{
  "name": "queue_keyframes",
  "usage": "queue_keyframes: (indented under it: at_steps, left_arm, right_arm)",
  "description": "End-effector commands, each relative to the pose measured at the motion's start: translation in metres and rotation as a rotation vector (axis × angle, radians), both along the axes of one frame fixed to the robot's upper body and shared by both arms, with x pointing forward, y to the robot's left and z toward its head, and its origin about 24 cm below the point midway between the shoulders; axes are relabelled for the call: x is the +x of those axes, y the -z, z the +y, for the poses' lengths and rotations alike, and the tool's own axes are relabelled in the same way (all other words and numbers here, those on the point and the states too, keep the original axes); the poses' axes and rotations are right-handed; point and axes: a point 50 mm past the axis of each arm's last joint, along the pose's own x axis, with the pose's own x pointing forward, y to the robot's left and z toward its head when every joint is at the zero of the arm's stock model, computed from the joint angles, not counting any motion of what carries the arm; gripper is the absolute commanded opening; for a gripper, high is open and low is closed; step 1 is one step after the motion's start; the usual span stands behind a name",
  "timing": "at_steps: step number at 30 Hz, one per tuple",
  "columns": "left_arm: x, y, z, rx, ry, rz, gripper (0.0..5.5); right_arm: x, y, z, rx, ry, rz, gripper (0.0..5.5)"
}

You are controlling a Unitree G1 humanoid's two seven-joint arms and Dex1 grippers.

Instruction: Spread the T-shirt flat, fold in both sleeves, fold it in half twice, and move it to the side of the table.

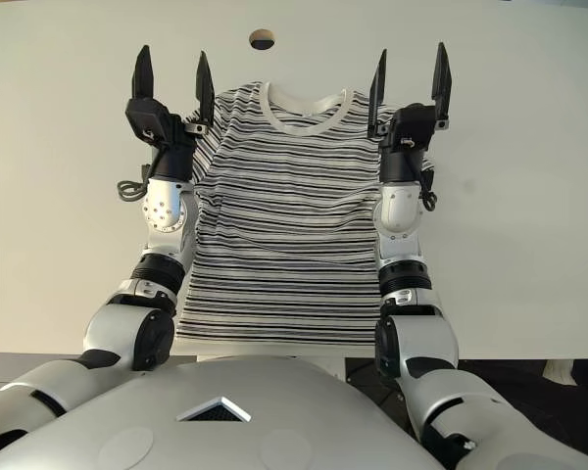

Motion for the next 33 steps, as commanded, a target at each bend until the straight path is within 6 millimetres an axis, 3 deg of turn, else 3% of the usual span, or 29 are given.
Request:
queue_keyframes:
  at_steps: [1,5,10,14,17,22,25,29,33]
  left_arm:
    - [0.004,-0.005,-0.003,0.031,0.023,-0.028,3.99]
    - [0.006,-0.006,-0.005,0.027,0.025,-0.024,3.99]
    - [0.01,-0.02,0.006,0.167,-0.015,-0.105,3.99]
    - [0.025,-0.035,-0.002,0.659,0.058,-0.196,3.99]
    - [0.036,-0.022,-0.012,1.074,0.176,-0.205,3.99]
    - [0.046,0.001,-0.022,1.386,0.315,-0.135,3.99]
    - [0.054,0.007,-0.023,1.507,0.304,-0.078,3.99]
    - [0.063,0.012,-0.004,1.553,0.204,0.073,3.99]
    - [0.06,0.02,0.011,1.556,0.185,0.13,3.99]
  right_arm:
    - [0.003,-0.002,0.001,0.027,-0.012,-0.006,3.4]
    - [0.001,-0.004,0.003,0.014,-0.022,-0.025,3.4]
    - [0.003,-0.015,0.006,0.003,-0.019,-0.081,3.4]
    - [0.003,-0.033,-0.018,0.019,0.069,-0.153,3.4]
    - [0.001,-0.031,-0.041,0.025,0.16,-0.133,3.4]
    - [-0.009,-0.036,-0.079,0.02,0.293,-0.144,3.4]
    - [-0.01,-0.036,-0.092,0.047,0.341,-0.137,3.4]
    - [-0.011,-0.031,-0.084,0.031,0.316,-0.127,3.4]
    - [-0.011,-0.027,-0.077,0.029,0.3,-0.113,3.4]
